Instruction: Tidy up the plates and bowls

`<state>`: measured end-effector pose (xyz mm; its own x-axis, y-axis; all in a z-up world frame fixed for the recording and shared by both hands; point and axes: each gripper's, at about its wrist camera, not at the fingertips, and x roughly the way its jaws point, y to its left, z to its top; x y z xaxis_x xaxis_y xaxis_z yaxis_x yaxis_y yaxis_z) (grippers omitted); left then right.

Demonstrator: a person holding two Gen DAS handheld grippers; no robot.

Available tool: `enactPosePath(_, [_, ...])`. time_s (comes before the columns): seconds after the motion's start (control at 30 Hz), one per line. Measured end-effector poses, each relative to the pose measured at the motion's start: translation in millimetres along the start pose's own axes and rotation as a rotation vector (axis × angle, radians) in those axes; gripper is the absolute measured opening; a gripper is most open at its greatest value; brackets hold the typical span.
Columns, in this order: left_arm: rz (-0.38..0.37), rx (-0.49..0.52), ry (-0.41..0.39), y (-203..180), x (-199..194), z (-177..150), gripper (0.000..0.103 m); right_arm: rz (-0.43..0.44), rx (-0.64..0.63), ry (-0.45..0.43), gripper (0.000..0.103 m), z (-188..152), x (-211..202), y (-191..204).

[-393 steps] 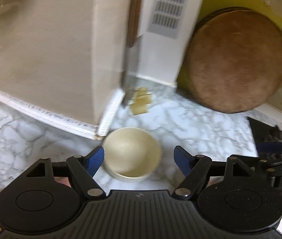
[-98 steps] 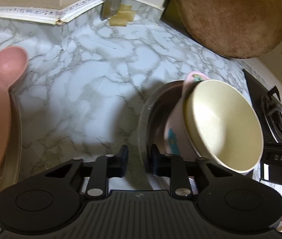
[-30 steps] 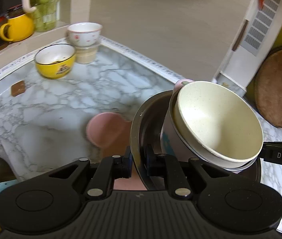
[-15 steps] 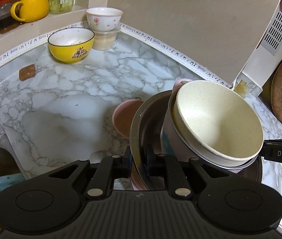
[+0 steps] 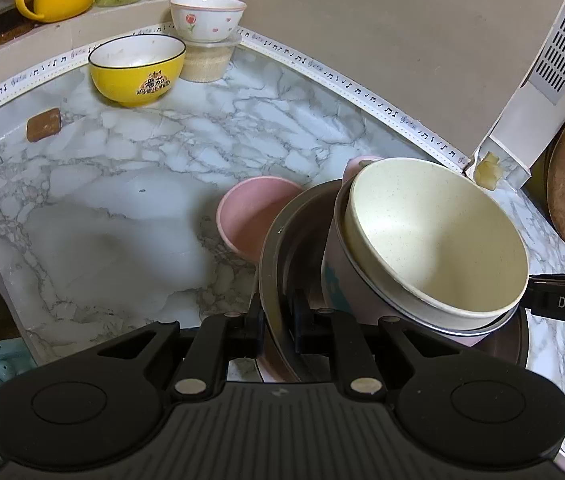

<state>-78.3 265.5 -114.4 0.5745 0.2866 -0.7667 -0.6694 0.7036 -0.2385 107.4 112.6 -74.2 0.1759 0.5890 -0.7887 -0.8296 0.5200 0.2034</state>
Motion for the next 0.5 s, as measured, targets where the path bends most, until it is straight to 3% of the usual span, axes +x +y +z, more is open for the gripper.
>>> enactPosePath(0.5, [0.038, 0.057, -0.043, -6.9, -0.6, -3.7, 0.012, -0.005, -0.006, 0.009, 0.014, -6.4, 10.1, -3.4])
